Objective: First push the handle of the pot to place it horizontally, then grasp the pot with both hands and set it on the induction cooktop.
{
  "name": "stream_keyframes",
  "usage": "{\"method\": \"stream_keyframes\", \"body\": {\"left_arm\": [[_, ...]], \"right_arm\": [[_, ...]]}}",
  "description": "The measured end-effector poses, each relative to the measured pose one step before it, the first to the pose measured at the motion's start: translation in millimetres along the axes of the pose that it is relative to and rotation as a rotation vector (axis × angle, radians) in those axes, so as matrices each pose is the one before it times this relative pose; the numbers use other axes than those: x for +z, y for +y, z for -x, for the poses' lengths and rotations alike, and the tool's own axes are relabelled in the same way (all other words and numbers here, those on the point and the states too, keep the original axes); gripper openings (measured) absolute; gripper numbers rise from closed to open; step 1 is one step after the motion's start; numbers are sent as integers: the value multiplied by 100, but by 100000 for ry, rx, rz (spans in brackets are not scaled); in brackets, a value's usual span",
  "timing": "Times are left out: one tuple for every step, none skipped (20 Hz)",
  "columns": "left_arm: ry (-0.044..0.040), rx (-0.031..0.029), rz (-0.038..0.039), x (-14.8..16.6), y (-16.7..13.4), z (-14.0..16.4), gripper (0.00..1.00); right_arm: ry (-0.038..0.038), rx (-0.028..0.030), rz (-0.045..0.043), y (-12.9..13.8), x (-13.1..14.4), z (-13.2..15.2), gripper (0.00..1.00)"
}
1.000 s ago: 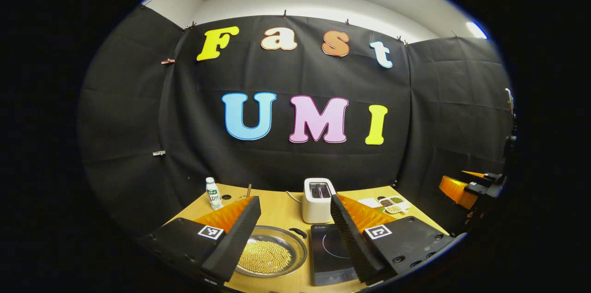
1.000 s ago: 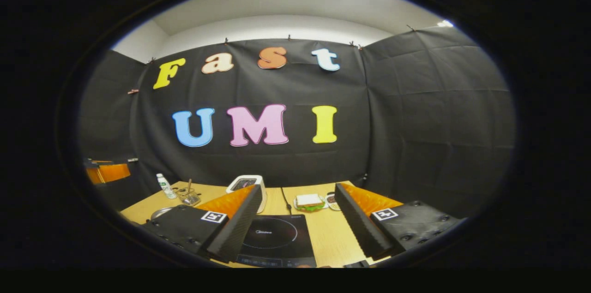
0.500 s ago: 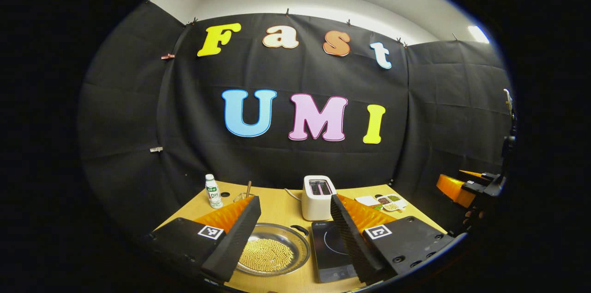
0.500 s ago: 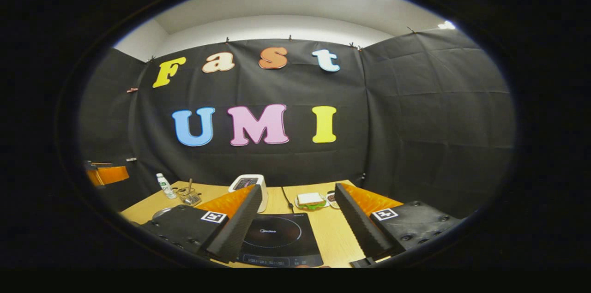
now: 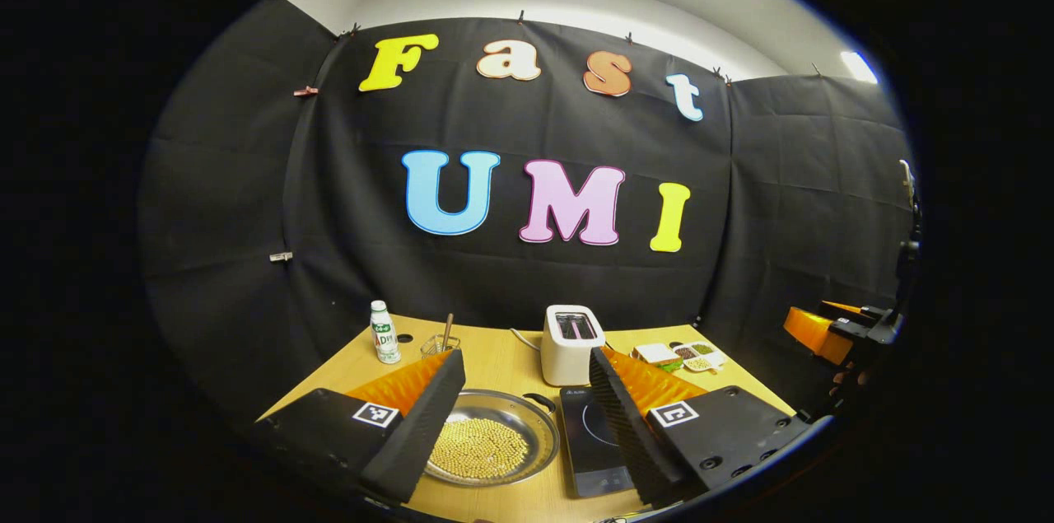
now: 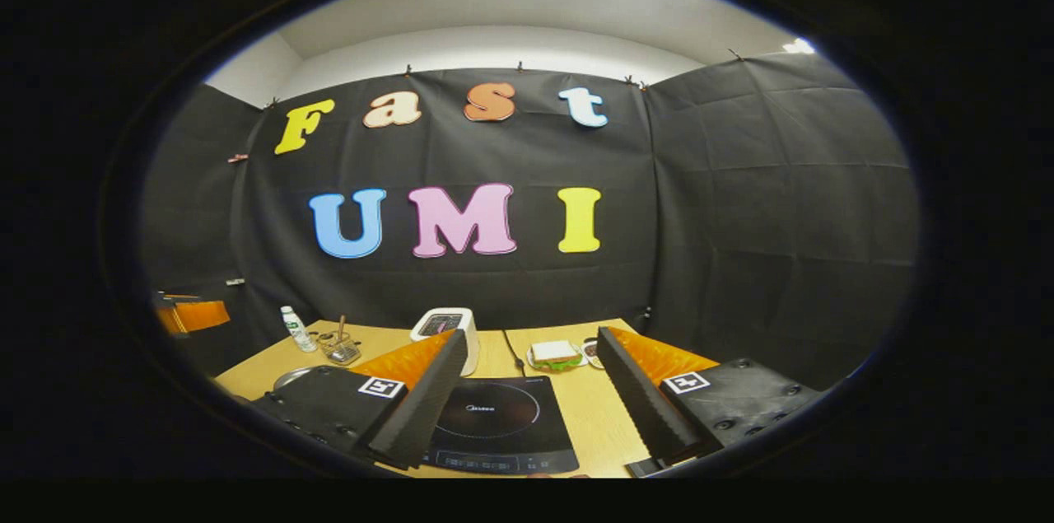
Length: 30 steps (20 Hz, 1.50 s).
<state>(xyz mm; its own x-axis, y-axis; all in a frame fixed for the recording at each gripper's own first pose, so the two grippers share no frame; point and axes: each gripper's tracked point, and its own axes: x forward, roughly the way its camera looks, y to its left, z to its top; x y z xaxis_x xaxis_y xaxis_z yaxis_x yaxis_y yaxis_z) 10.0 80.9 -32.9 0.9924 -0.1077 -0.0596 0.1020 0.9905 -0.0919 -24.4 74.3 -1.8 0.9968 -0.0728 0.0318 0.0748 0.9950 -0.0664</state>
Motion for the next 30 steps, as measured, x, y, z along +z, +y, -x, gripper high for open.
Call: {"method": "stream_keyframes", "body": {"left_arm": [[1625,-1129,688,-526,-32,-44,95],[1544,-485,749,-288,123,93,94],[805,-59,716,-353,502,13,88],[831,-548,764,-205,371,-37,85],[1273,-811,836,-430,224,-228,79],[1401,-547,969,-273,418,106,74],[1589,838,168,-481,809,-147,65],[2029,1608,-402,-607,1036,-66,61],[2206,-14,-135,-795,629,-165,52],[2133,45,393,-699,617,-55,42],[1850,-467,1020,-720,660,-149,42],[1687,-428,1351,-539,523,-36,32],[1576,-372,1331,-715,605,69,25],[1270,555,1061,-383,783,62,20],[1324,2099,919,-731,1108,114,11],[1967,3076,617,-481,1149,192,7],[2054,640,963,-927,768,-289,5],[1895,-1006,798,-666,318,410,5],[1534,-728,431,-603,216,-260,5],[1509,-319,80,-675,435,1,5],[1543,-969,537,-658,546,-156,5],[1216,-929,462,-684,313,11,5],[1374,-288,150,-797,421,-181,5],[1759,265,297,-876,432,-276,5],[1901,122,563,-1050,467,-222,5],[1945,-321,695,-926,344,-262,5],[1903,-648,684,-964,216,-255,5],[1968,-658,791,-993,226,-363,5],[917,-483,741,-471,221,-270,5],[676,-1093,568,-372,36,-250,5]], "right_arm": [[153,80,-12,23,-202,88,98],[523,110,-68,125,-233,228,98],[479,138,38,96,-280,83,98],[597,-29,287,60,-260,93,98],[614,-199,250,20,-244,93,98],[477,-102,-151,72,-191,85,98],[88,-2,-363,163,-92,106,98],[212,-142,-315,109,-126,-12,98],[304,-86,-144,159,-274,-16,98],[410,-56,69,186,-136,-63,98],[382,62,192,268,-100,13,98],[239,212,334,275,-132,67,98],[-2,77,379,233,-74,44,98],[16,89,292,237,-21,36,98],[298,142,176,345,-286,229,98],[565,235,119,293,-260,145,98],[687,346,219,355,-354,87,98],[314,174,625,355,-207,128,98],[-518,230,1155,229,37,12,98],[-648,-126,1162,232,15,22,98],[-89,-157,252,163,-166,20,98],[302,-41,-720,268,-157,22,98],[66,-332,-664,201,-201,20,98],[-390,-385,363,108,47,-37,98],[-382,-379,1302,187,-54,91,98],[220,-27,935,196,-197,130,98],[471,392,93,326,-351,90,98],[580,454,-265,345,-267,161,98],[593,278,118,342,-346,241,98],[741,133,651,172,-335,87,98]]}}
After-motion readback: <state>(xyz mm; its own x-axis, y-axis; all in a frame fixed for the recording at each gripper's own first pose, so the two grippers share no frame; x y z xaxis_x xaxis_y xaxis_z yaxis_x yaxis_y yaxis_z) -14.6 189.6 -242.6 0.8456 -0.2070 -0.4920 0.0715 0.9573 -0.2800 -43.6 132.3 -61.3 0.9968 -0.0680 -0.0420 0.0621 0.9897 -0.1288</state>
